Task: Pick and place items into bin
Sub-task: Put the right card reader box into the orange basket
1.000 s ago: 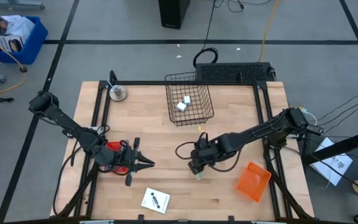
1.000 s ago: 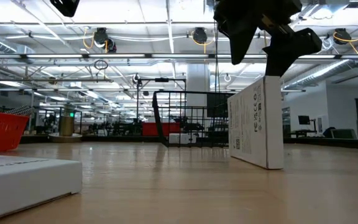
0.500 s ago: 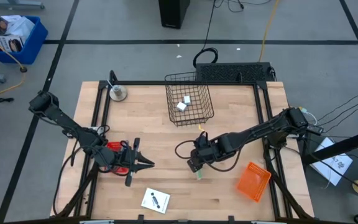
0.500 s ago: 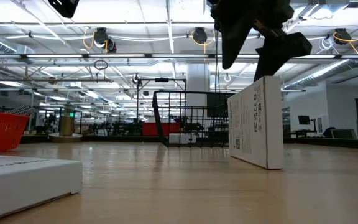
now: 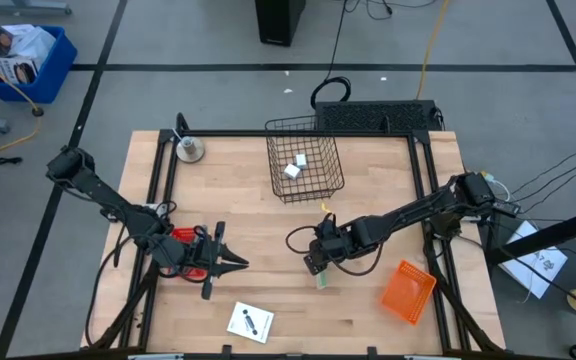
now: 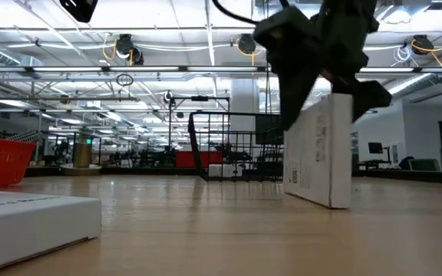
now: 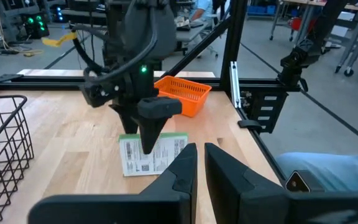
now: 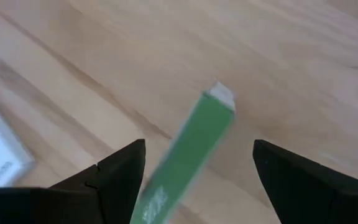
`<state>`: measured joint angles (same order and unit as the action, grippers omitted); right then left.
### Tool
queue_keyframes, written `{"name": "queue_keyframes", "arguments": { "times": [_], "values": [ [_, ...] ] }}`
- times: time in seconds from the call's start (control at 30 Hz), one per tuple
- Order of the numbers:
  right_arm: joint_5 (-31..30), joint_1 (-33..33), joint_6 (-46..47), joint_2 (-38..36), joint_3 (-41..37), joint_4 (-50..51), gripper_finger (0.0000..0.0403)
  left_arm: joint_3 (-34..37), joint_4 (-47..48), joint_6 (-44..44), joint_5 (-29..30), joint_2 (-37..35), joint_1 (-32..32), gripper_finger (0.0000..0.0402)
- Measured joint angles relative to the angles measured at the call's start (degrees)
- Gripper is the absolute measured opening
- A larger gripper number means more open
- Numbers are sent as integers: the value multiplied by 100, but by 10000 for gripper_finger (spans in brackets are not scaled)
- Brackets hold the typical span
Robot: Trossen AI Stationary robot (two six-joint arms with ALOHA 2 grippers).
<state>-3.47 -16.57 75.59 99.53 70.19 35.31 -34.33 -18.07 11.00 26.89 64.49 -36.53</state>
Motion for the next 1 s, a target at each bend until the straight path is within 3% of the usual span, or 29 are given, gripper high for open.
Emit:
{"name": "queue_keyframes", "arguments": {
  "times": [0.13, 0.23, 0.53, 0.77, 0.93, 1.0],
  "values": [
    [217, 50, -76, 0, -220, -12, 268, 0, 38, 10, 2, 0, 0, 35],
    [228, 47, -126, 2, -286, -26, 228, 0, 63, 11, 4, 0, 0, 35],
    [387, 47, -619, -36, -286, -485, 15, 0, 167, 23, 63, 0, 57, 35],
    [379, -38, -782, -263, -286, -230, 2, -2, 139, 475, -38, 242, 93, 35],
    [632, -259, -1201, -330, -286, -506, 1, -3, 78, 553, 895, 988, 429, 35],
    [594, -388, -1328, -321, -286, -637, 3, 2, -96, 615, 983, 1254, 606, 35]
  ]
}}
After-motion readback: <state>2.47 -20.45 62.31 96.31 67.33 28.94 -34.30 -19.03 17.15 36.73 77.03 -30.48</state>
